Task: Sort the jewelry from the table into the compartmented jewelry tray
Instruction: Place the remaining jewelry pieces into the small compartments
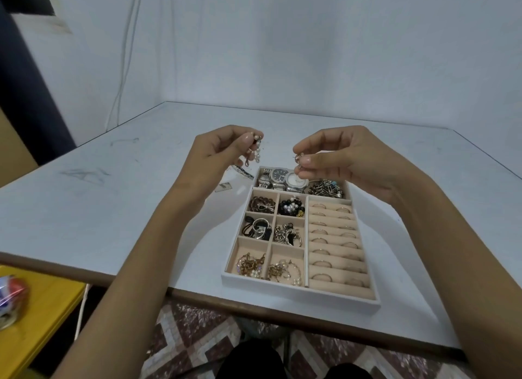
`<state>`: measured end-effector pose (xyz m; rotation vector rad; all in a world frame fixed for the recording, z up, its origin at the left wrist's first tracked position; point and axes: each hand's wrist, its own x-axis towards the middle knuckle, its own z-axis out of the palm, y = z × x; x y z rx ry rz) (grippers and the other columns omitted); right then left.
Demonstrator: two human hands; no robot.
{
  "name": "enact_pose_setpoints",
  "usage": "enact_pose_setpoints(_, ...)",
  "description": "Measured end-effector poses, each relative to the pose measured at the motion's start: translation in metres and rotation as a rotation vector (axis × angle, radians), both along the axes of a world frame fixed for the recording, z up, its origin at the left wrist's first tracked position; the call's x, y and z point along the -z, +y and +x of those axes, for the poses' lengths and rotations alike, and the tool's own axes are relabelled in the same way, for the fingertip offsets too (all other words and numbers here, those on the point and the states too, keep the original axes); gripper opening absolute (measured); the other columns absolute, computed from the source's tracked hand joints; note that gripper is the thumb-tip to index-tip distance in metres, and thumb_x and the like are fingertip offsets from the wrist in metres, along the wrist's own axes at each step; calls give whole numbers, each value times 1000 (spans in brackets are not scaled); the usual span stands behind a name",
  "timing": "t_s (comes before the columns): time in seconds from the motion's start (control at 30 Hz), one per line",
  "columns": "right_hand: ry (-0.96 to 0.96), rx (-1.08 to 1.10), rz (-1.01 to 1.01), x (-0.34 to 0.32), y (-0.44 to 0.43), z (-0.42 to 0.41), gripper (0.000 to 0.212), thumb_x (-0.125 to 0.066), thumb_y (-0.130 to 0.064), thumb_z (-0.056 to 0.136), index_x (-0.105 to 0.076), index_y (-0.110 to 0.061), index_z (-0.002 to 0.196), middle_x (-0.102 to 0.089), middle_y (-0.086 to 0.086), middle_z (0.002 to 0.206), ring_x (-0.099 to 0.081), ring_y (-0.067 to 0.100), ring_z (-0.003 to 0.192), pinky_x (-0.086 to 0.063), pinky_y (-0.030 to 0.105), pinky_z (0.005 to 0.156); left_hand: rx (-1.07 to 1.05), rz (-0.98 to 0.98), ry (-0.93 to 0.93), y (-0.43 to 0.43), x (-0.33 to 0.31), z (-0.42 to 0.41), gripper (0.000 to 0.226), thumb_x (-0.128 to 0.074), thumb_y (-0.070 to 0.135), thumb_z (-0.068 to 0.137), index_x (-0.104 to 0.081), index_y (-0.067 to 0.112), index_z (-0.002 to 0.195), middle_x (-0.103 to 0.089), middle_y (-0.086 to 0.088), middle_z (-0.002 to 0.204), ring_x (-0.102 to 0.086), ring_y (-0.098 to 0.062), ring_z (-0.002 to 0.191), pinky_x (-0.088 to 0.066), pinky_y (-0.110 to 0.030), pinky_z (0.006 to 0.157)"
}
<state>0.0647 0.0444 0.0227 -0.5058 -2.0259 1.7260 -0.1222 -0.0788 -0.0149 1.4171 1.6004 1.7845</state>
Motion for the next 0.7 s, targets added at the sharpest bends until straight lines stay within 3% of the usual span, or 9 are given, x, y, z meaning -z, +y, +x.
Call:
enact_pose_setpoints(0.2, -30, -9, 36, 2, -3, -2, 20, -67, 10, 78, -69, 3, 97, -61, 16, 91, -70, 25, 80, -58, 25, 74, -9, -16, -35, -23, 7, 15, 16, -56, 12, 92, -70, 14, 101, -69, 8, 82, -59, 0, 70, -46, -20, 75)
enact_pose_setpoints(0.33, -61, -8, 61, 3, -4, -2, 20, -67, 10, 79, -69, 2, 97, -64, 16, 92, -71, 26, 81, -58, 25, 74, 0, -6, -38, -28, 8, 20, 17, -58, 3, 89, -70, 13, 95, -69, 3, 78, -62, -6, 71, -47, -14, 71)
enact_pose_setpoints(0.5, -108, -8, 92, 6, -5, -3, 20, -68, 8, 79, -70, 1, 97, -64, 18, 93, -70, 29, 85, -59, 27, 77, 65, 18, 3, -31, 8, 21, 16, -58, -5, 86, -67, 8, 90, -66, 1, 72, -62, -8, 67, -49, -15, 70)
enact_pose_setpoints(0.7, -124, -15, 106, 6, -4, -2, 19, -68, 7, 79, -70, 1, 97, -66, 19, 93, -70, 25, 80, -58, 25, 73, 163, -6, 65, -31, 12, 20, 8, -61, 3, 81, -66, 8, 85, -65, -11, 77, -63, -15, 71, -52, -24, 75)
